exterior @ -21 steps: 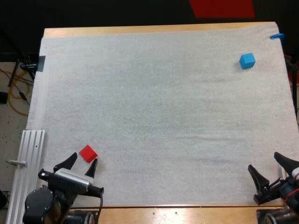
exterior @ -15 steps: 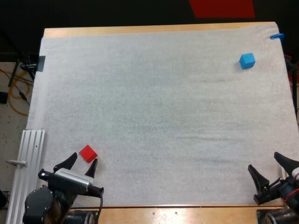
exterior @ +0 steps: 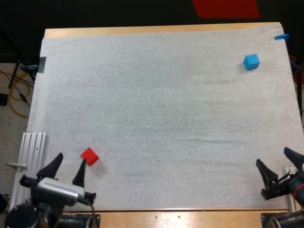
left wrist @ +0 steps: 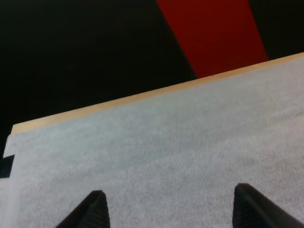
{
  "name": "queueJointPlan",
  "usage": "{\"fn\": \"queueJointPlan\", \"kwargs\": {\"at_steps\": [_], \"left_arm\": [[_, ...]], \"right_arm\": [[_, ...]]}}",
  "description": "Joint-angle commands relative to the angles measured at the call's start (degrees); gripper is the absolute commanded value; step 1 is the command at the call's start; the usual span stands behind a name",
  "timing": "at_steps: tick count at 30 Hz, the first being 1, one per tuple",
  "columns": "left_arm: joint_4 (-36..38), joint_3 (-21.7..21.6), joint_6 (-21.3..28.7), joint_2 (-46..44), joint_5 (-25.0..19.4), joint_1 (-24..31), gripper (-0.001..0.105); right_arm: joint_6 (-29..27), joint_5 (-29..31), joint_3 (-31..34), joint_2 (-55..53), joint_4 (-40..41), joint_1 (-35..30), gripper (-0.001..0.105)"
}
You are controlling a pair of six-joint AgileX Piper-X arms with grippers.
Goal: Stack red cube on blue cube
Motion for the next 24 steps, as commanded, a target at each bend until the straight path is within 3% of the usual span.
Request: {"fn": "queueJointPlan", "kwargs": {"at_steps": [1, 7, 13, 20, 24], "left_arm": [[2.4, -2.5, -0.1, 3.0, -1.0, 0.0, 0.056], [10.9, -10.2, -0.1, 12.0, -1.2, 0.0, 0.056], [18.4, -15.7, -0.1, 15.7, -7.5, 0.0, 0.056], [27.2, -17.7, -0.1, 15.7, -9.0, 0.0, 0.056], [29.3, -17.7, -0.7, 15.7, -13.7, 0.0, 0.056]], "right_arm": [[0.1, -0.1, -2.7, 2.4, -0.3, 0.1, 0.073], [0.0, -0.1, -10.6, 9.8, 1.6, 0.1, 0.073], [-2.2, -0.1, -17.6, 16.9, 7.9, 0.1, 0.073], [-3.2, -0.1, -21.4, 22.9, 13.3, 0.1, 0.073], [-7.0, -2.9, -21.4, 24.2, 13.4, 0.5, 0.072]]}}
